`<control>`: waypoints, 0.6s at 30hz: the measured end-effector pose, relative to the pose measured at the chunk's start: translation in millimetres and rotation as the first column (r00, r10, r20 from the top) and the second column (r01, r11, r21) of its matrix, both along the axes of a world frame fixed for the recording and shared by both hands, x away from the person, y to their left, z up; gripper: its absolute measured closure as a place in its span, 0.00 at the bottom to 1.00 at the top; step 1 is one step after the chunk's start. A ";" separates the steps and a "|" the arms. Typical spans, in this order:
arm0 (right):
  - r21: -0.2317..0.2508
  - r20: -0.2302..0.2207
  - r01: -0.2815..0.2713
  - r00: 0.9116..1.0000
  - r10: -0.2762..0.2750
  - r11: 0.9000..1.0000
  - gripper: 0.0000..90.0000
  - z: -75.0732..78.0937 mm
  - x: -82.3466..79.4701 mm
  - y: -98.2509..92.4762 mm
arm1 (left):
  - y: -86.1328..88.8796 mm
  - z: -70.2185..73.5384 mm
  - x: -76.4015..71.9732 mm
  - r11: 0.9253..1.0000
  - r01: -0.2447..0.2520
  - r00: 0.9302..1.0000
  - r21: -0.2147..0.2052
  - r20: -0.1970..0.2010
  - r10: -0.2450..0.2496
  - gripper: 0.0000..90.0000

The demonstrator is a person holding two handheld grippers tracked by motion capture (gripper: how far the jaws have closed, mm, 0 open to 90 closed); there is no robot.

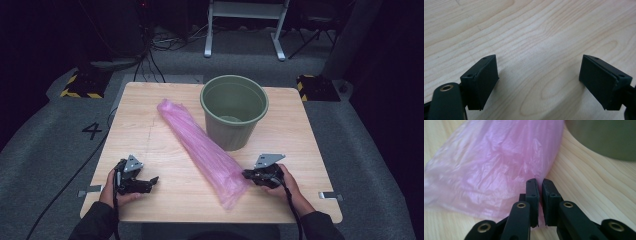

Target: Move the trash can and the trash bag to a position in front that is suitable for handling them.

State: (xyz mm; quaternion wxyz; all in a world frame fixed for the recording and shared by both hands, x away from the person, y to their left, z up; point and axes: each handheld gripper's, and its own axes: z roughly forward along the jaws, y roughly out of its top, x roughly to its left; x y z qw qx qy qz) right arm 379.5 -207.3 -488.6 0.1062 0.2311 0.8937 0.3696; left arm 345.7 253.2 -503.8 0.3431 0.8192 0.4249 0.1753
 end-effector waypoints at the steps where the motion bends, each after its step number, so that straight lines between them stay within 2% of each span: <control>1: 0.001 0.002 0.014 1.000 -0.014 1.000 0.94 -0.1 0.4 -8.0 | -1.3 0.0 1.3 1.000 -0.002 1.000 0.001 0.004 0.002 0.17; 5: -0.004 0.006 0.068 0.998 -0.068 0.998 0.94 0.1 2.8 -32.1 | -6.1 0.1 5.3 1.000 0.001 1.000 0.001 0.001 -0.001 0.17; 9: 0.006 0.003 0.133 0.991 -0.133 0.991 0.94 0.8 8.8 -58.3 | -6.7 0.3 6.4 1.000 0.001 1.000 0.000 -0.003 -0.001 0.17; 14: 0.022 -0.001 0.221 0.975 -0.221 0.975 0.93 -0.8 17.4 -85.6 | -8.0 0.9 7.5 1.000 -0.008 1.000 0.011 0.004 0.008 0.17; 18: 0.005 0.010 0.275 0.961 -0.275 0.961 0.92 -1.4 22.8 -97.0 | -12.6 1.5 7.4 1.000 0.004 1.000 0.024 0.018 -0.004 0.18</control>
